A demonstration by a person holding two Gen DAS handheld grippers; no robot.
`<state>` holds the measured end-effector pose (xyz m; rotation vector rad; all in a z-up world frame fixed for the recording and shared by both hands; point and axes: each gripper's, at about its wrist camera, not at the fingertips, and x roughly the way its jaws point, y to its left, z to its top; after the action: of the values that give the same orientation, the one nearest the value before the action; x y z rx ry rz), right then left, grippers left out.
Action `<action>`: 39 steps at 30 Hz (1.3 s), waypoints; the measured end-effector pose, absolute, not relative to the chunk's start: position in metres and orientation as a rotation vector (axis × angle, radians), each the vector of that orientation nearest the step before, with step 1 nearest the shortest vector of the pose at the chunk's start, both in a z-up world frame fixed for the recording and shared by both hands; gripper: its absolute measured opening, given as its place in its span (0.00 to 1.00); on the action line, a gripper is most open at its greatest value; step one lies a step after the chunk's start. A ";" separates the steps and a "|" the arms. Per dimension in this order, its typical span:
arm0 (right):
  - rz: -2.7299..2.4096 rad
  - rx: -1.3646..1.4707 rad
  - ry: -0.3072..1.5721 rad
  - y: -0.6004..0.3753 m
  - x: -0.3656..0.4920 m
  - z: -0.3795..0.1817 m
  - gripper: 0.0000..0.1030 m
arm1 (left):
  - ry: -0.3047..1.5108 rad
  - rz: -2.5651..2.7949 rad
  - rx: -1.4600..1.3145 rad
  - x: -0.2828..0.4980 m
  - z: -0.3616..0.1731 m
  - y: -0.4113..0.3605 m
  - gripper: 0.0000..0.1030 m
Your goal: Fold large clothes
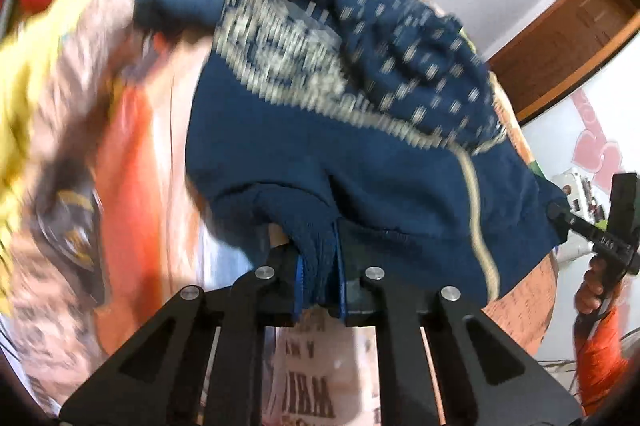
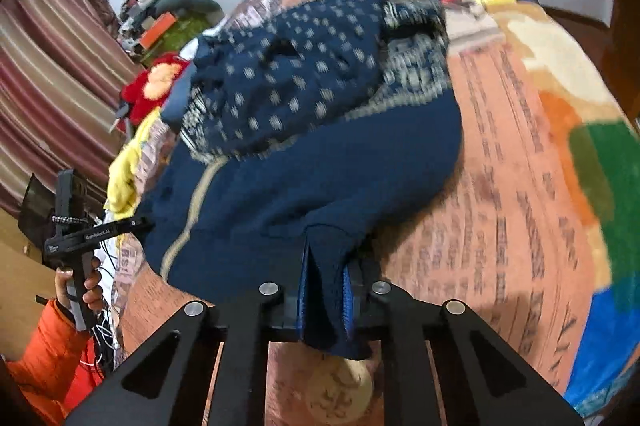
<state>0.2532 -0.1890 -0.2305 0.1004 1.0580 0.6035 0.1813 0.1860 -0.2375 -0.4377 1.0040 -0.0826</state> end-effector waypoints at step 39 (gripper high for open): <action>0.515 0.144 1.005 -0.144 0.617 -0.247 0.09 | 0.880 0.184 -0.262 0.500 -0.224 0.269 0.17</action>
<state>0.6175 -0.1443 -0.2472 0.1437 1.0047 0.5149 0.5003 0.2686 -0.2237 -0.2616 0.8799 0.1835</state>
